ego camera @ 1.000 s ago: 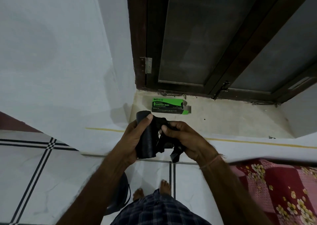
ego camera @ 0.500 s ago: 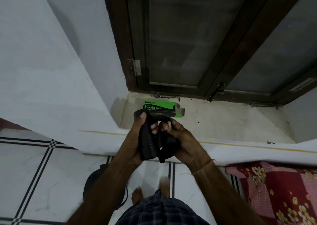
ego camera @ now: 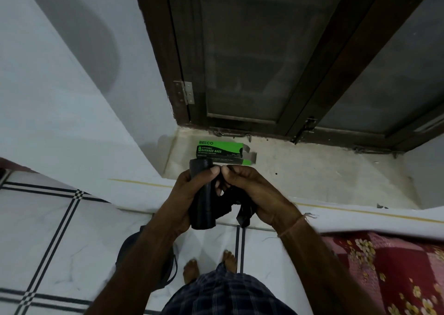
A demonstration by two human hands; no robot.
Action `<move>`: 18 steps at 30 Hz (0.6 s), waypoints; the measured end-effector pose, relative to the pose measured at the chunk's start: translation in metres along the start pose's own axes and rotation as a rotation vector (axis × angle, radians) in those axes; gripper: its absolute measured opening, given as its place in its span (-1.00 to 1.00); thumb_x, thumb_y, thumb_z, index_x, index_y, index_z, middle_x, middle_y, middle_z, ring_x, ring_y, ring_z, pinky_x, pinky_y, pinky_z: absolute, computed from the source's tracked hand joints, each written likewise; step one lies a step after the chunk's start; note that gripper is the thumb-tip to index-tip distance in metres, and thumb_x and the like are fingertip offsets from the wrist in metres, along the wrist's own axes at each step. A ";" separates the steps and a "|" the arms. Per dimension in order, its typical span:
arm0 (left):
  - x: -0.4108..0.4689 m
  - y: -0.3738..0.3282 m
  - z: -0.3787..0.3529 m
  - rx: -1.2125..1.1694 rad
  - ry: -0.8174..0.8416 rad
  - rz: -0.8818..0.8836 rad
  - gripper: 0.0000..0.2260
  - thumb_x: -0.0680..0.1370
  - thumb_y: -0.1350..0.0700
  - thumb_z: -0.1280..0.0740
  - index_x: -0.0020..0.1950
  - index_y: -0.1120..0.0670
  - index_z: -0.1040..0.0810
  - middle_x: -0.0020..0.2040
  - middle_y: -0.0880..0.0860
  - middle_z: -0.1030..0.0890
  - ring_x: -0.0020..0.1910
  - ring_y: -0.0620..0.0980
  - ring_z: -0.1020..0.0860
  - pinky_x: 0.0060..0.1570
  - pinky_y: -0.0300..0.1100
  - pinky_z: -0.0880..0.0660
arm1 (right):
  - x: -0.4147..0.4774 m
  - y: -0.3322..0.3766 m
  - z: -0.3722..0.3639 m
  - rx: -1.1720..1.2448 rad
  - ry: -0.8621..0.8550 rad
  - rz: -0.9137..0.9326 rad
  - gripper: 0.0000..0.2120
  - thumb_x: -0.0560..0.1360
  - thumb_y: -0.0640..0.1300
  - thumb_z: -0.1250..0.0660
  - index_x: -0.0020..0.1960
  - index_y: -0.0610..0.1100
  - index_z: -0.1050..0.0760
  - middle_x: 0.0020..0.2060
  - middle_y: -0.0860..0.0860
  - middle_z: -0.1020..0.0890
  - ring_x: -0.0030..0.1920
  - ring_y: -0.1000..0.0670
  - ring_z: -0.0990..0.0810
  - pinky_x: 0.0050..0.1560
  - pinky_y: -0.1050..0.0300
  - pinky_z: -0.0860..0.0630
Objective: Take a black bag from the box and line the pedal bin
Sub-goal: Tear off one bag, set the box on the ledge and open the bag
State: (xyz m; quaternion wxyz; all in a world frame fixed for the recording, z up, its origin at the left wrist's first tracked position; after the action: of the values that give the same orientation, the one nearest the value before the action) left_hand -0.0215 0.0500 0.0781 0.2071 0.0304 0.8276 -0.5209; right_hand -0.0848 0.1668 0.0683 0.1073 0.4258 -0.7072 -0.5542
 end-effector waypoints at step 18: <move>0.009 0.017 -0.013 -0.578 -0.110 0.113 -0.78 0.51 -0.01 -0.36 -0.23 0.09 -0.47 -0.38 -0.01 -0.46 -0.42 -0.09 -0.50 -0.32 -0.24 -0.59 | 0.003 -0.018 0.010 0.647 -0.079 -0.057 -0.74 0.71 -0.12 -0.11 -0.08 -0.12 -0.48 -0.23 -0.03 -0.57 -0.19 -0.01 -0.51 -0.05 0.08 -0.43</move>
State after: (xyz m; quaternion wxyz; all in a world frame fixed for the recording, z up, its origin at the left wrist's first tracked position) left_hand -0.0294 0.0676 0.0645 0.2803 -0.0120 0.9261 -0.2522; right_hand -0.0846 0.1710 0.0477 -0.0766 0.4358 -0.8380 -0.3194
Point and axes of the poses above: each hand's wrist, its own x-axis towards the middle knuckle, its own z-axis out of the back of the hand, y = z × x, the point moved 6 cm from there along x, towards the middle knuckle
